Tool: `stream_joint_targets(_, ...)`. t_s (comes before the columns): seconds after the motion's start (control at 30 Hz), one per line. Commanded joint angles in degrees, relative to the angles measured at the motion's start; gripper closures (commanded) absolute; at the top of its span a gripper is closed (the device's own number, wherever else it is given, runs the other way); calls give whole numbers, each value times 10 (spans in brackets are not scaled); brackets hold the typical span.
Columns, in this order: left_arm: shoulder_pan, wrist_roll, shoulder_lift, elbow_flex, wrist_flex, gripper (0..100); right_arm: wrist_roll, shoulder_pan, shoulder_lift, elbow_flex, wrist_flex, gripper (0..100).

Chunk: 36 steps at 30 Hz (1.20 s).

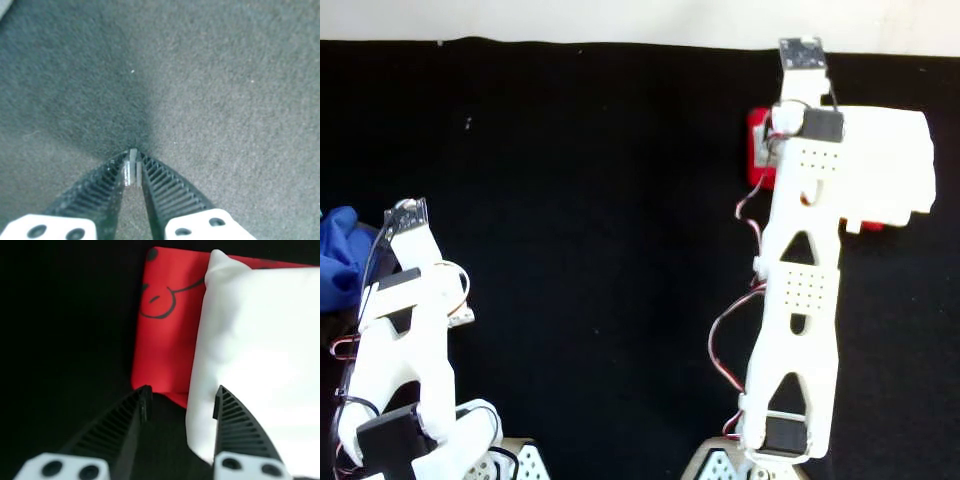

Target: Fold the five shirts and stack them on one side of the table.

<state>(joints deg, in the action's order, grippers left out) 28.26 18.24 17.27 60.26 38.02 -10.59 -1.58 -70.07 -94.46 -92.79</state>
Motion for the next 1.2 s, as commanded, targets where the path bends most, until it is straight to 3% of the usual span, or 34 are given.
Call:
stream_joint_targets(0.0,-6,4,-1,0,-21,991,5,-8,-3,-51,29,796)
stream_joint_targets(0.7,-6,4,-1,0,-21,991,-17,-62,-6,1,77,801)
stream_joint_targets(0.97,-6,4,-1,0,-21,991,-47,-62,-1,-8,78,994)
stream_joint_targets(1.17,-6,4,-1,0,-21,991,-47,-62,-1,-50,75,991)
